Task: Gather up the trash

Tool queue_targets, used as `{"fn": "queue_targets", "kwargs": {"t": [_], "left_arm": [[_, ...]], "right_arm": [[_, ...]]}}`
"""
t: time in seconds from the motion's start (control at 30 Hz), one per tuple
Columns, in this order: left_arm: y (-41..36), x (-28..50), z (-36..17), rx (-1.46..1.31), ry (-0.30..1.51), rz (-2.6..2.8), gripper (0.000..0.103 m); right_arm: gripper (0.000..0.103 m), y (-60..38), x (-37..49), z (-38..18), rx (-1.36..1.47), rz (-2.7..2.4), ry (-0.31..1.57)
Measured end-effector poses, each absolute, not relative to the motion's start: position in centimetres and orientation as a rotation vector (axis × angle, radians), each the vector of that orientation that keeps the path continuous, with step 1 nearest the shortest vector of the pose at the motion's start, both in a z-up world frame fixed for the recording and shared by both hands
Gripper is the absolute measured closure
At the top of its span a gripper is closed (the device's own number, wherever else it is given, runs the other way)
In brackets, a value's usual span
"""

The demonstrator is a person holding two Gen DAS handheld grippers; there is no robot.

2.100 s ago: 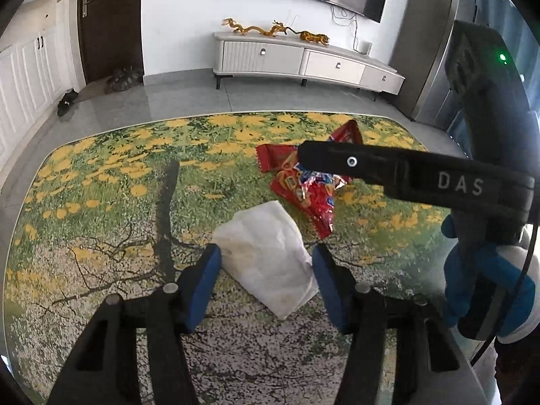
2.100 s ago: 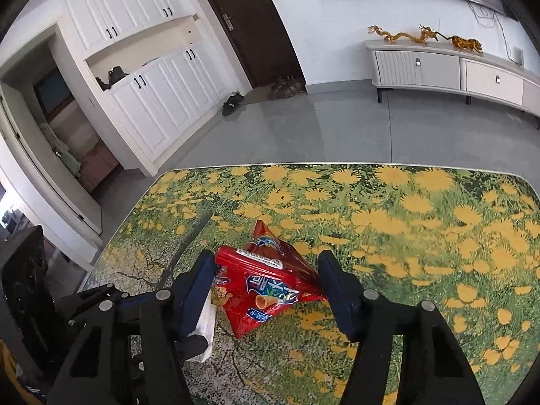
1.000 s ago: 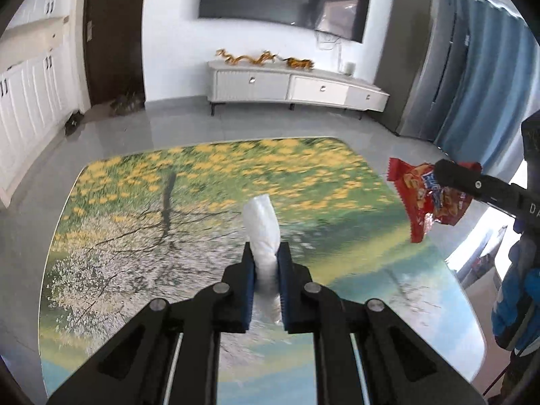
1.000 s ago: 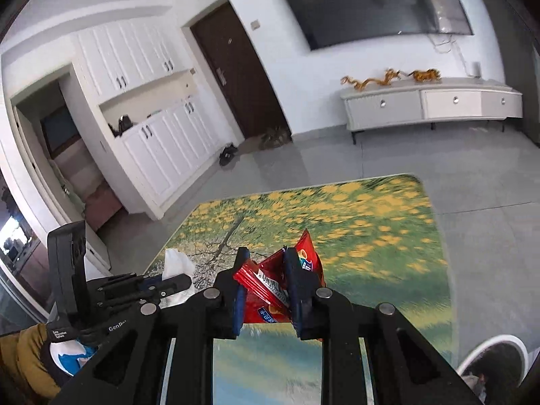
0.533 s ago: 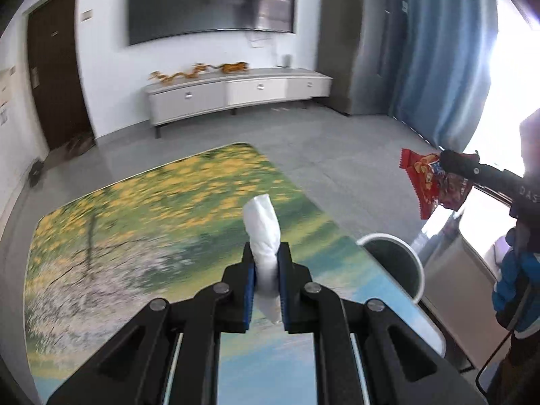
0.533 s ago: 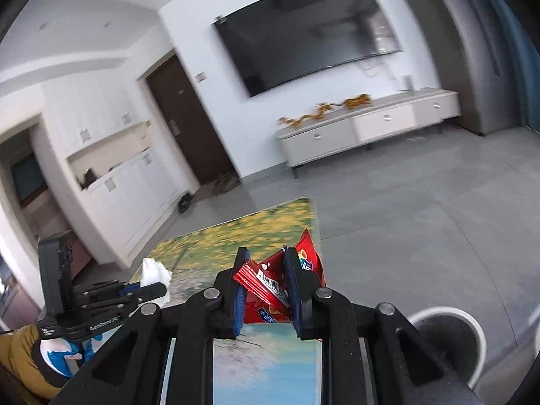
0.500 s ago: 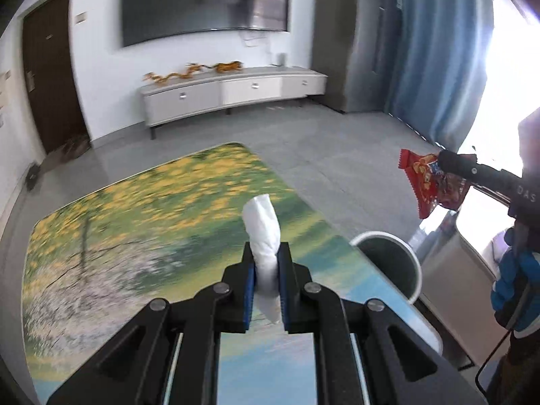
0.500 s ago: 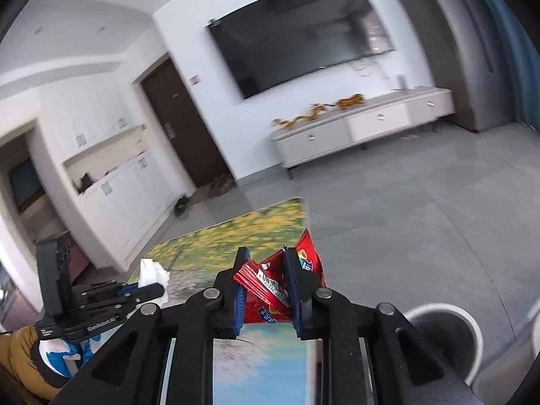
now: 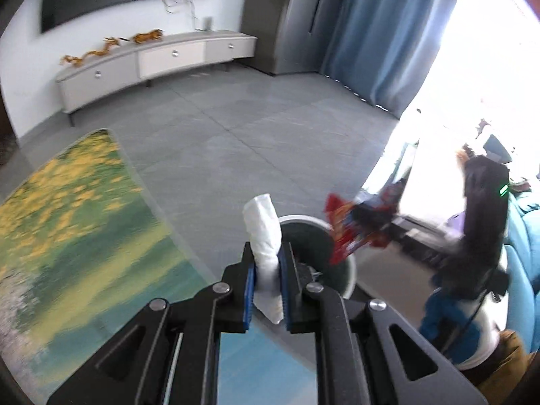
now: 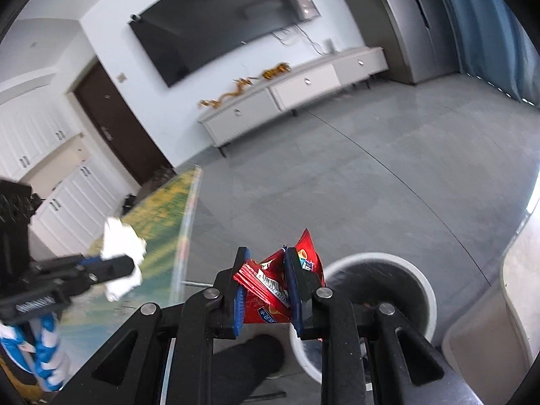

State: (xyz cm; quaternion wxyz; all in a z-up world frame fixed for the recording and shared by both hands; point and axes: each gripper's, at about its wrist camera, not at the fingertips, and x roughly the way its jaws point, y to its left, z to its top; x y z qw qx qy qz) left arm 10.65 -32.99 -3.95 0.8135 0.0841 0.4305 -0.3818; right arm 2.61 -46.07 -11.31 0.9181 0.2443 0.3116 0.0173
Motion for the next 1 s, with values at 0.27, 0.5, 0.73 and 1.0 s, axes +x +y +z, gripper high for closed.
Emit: {"fn": "queue_targets", "kwargs": {"t": [0.27, 0.5, 0.73, 1.0], "left_arm": [[-39.0, 11.7, -6.2, 0.149, 0.996, -0.926, 0.087], [-40.6, 12.1, -6.6, 0.101, 1.024, -0.956, 0.059], [-38.9, 11.9, -6.0, 0.096, 1.003, -0.94, 0.058], [-31.2, 11.2, -1.7, 0.106, 0.84, -0.748, 0.056]], "right_arm": [[0.077, -49.5, 2.6, -16.2, 0.57, -0.044, 0.713], [0.054, -51.0, 1.3, -18.4, 0.588, -0.119, 0.759], [0.049, -50.4, 0.7, -16.8, 0.579, -0.166, 0.754], [0.035, -45.5, 1.2, -10.6, 0.447, -0.11, 0.676]]}}
